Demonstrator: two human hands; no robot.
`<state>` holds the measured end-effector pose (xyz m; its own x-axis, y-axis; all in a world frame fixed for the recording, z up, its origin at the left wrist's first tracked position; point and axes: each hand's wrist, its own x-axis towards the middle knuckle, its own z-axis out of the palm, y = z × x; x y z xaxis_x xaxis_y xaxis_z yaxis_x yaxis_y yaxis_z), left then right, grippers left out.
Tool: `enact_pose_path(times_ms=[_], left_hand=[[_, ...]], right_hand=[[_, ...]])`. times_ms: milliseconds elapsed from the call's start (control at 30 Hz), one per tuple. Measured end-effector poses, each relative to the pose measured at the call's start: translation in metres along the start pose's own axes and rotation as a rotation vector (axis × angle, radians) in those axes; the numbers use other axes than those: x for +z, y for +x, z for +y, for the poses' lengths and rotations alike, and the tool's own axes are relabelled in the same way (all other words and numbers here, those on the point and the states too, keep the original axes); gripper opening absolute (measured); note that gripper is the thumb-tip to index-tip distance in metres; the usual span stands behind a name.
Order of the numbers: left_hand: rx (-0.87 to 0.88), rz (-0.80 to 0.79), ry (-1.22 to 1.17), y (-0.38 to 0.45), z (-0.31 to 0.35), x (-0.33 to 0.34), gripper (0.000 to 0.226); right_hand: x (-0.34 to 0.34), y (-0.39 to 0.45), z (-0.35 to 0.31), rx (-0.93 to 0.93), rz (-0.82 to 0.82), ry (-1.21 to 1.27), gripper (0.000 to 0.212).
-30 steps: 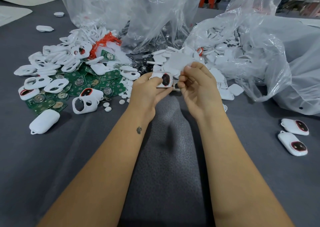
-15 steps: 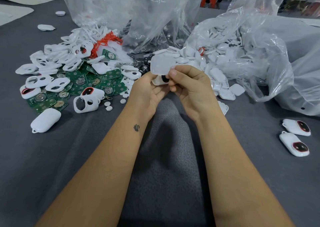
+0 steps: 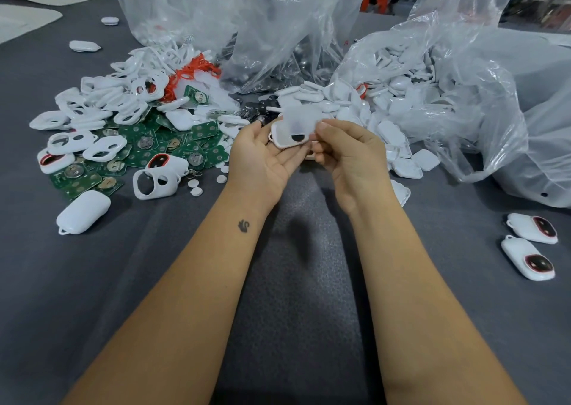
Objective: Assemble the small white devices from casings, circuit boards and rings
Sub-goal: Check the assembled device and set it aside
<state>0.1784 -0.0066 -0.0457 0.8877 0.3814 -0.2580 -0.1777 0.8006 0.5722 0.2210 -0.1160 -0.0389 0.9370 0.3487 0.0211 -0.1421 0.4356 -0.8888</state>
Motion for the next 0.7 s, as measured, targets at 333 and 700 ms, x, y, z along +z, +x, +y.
enact_pose_path(times_ms=[333,700], left_hand=[[-0.030,-0.003,-0.005,0.0003,-0.0009,-0.0007,0.045],[-0.041,-0.016,0.038,0.0053,-0.0044,-0.0031,0.044]], right_hand=[[0.0016,0.0001,0.0041,-0.018,0.073,-0.101,0.008],[0.0016,0.0001,0.0074,-0.068,0.174,-0.392,0.009]])
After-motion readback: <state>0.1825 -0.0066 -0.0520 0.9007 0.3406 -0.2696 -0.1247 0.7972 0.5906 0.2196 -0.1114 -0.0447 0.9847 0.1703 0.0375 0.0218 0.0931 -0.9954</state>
